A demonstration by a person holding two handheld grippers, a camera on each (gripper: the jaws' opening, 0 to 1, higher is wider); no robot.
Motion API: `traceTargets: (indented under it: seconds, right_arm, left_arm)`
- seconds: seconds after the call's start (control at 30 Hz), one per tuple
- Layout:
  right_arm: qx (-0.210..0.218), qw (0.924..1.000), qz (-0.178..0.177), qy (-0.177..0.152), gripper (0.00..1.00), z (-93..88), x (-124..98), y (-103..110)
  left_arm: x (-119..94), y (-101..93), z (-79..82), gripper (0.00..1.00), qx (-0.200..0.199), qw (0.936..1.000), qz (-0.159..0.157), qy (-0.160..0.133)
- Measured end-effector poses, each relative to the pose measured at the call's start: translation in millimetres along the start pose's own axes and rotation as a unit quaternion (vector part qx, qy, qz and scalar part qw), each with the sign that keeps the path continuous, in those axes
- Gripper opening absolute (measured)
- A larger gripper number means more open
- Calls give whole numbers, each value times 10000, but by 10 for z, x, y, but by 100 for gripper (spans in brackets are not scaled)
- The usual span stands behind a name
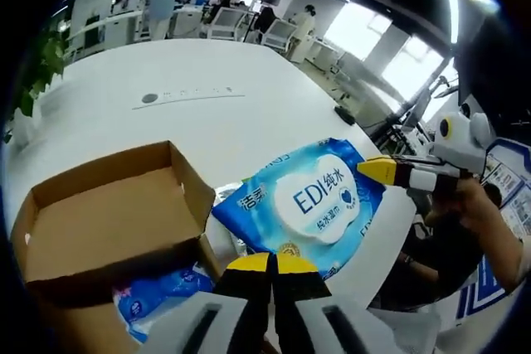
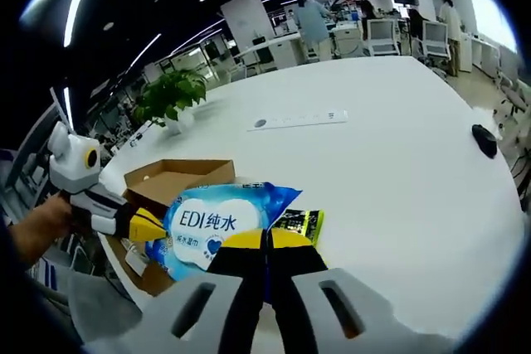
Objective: Operate the shoe box by opening the lid, removing the specified soft item, and placing it in the target area until the item is outside and the box remains undamaged.
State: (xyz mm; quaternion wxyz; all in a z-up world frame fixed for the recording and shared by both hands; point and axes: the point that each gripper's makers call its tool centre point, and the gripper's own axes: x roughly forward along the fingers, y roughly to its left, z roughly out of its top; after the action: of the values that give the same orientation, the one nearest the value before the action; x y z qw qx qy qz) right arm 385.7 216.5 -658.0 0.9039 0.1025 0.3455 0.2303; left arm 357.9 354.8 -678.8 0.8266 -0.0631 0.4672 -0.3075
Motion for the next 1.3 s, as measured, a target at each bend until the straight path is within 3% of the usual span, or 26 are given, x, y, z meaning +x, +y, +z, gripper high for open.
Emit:
traceTargets:
  seconds: [0.3,0.83,1.3]
  right_arm:
    - [173,9998,-72,42,0,-53,122,-210]
    - [513,9984,-81,217,0,-311,424,-410]
    - [656,9972,-42,359,0,-506,636,-514]
  left_arm:
    - [206,39,90,0,145,9998,42,162]
    - [477,189,84,0,618,9958,364,563]
    - [640,290,56,0,1190,9861,777,862]
